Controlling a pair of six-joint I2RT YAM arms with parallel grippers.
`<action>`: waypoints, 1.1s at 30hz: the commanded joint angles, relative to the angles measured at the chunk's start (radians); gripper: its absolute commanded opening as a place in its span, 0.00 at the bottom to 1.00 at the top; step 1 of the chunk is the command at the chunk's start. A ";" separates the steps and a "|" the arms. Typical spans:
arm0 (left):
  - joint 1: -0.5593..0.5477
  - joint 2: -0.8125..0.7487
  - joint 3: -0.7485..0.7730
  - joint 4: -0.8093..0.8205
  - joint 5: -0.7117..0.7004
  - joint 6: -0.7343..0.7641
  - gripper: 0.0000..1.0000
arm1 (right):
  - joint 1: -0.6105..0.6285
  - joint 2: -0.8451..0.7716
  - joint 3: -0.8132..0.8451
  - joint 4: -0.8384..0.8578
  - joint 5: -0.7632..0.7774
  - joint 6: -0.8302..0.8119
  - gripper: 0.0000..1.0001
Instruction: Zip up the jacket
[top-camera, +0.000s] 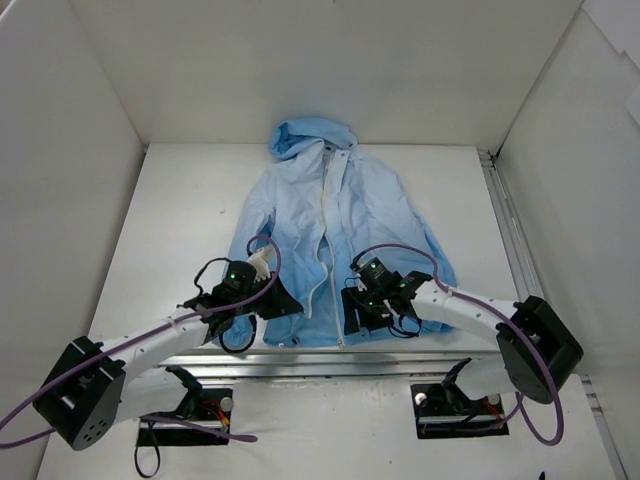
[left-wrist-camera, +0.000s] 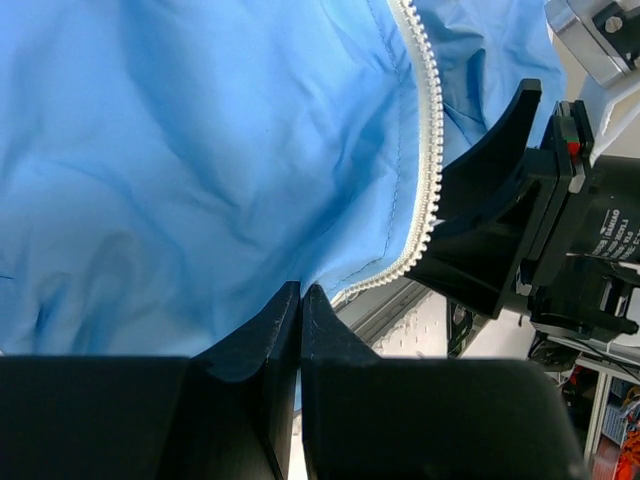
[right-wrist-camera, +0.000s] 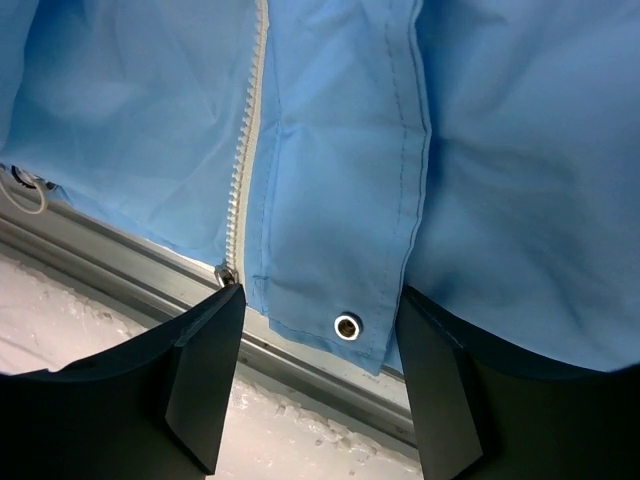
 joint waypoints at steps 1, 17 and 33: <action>-0.003 0.010 0.038 0.076 0.001 -0.011 0.00 | 0.030 0.030 0.060 -0.025 0.071 0.022 0.58; -0.003 0.032 0.046 0.047 -0.016 -0.028 0.00 | 0.130 0.228 0.058 -0.044 0.215 0.117 0.34; -0.003 0.023 0.069 0.027 -0.040 -0.034 0.00 | 0.171 0.095 0.150 -0.036 0.301 0.092 0.00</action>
